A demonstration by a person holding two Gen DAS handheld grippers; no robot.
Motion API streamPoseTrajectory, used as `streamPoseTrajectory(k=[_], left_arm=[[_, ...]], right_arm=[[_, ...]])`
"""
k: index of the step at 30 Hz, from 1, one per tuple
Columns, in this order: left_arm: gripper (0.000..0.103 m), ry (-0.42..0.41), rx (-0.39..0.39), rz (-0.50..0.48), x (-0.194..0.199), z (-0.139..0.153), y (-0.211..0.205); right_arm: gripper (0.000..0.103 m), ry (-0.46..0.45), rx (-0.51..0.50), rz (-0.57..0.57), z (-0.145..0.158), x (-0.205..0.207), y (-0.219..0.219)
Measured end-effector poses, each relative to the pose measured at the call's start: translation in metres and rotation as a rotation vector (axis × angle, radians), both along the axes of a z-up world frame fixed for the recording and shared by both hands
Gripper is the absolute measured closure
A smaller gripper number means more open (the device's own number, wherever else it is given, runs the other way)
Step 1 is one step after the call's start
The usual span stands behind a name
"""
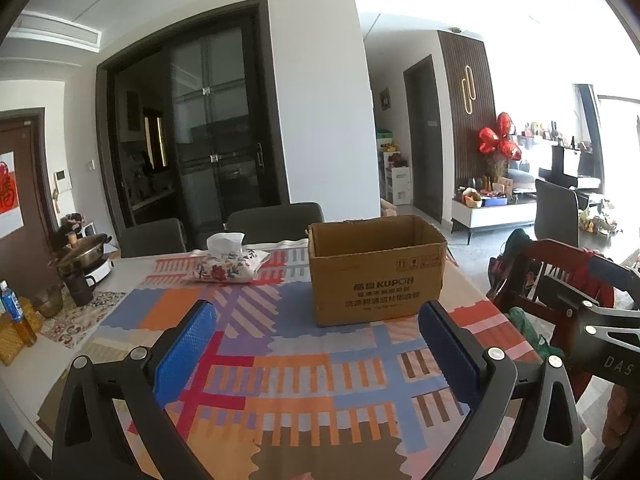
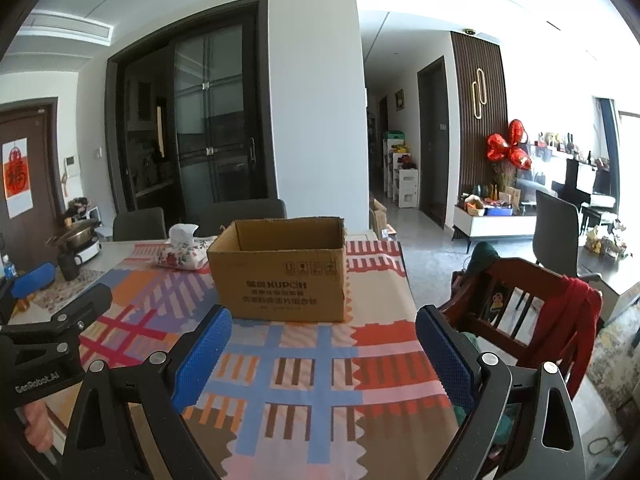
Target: Organize snacks
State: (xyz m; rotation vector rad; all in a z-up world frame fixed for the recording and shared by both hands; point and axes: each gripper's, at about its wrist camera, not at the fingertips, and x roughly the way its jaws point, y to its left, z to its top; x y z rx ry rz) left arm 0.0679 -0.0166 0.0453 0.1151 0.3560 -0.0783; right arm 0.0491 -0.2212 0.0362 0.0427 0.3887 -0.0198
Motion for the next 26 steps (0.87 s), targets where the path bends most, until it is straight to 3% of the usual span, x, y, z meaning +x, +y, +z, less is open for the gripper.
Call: streamPoseTrajectory(k=[26], left_arm=[[0.0, 0.006, 0.004, -0.001, -0.0015, -0.002, 0.0013]], right_arm=[[0.009, 0.01, 0.0, 0.016, -0.0032, 0.0023, 0.0015]])
